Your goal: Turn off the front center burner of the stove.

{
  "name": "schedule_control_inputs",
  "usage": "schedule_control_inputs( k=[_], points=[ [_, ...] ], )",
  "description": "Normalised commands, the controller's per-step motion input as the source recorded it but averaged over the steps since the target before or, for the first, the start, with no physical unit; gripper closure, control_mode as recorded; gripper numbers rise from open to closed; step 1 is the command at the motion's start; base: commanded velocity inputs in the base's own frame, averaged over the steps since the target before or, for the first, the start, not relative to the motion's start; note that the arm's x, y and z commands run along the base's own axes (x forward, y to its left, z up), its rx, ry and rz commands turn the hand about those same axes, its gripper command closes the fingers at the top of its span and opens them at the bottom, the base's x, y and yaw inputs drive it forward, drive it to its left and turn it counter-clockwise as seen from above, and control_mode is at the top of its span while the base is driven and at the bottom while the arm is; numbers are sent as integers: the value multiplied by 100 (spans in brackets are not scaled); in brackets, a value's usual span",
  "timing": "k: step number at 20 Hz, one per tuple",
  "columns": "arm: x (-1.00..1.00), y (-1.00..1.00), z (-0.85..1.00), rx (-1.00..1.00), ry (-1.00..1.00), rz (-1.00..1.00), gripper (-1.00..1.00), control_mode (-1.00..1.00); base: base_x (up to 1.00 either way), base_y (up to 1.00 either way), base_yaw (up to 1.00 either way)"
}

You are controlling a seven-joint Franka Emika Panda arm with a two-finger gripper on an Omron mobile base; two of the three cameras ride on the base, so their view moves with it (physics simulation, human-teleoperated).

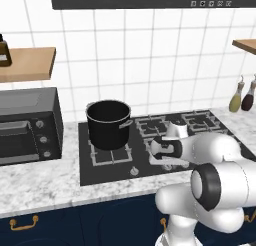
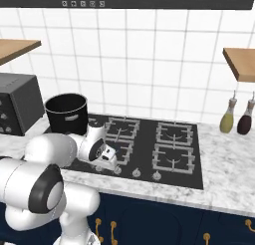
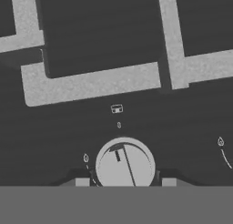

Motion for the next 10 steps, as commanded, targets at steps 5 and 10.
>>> schedule_control_inputs(
  k=[5,10],
  points=[
    [0,1,-43,-1,-4,-37,100,-100,0,0,0],
    [0,0,-33,-1,-3,-36,100,-100,0,0,0]
  ],
)
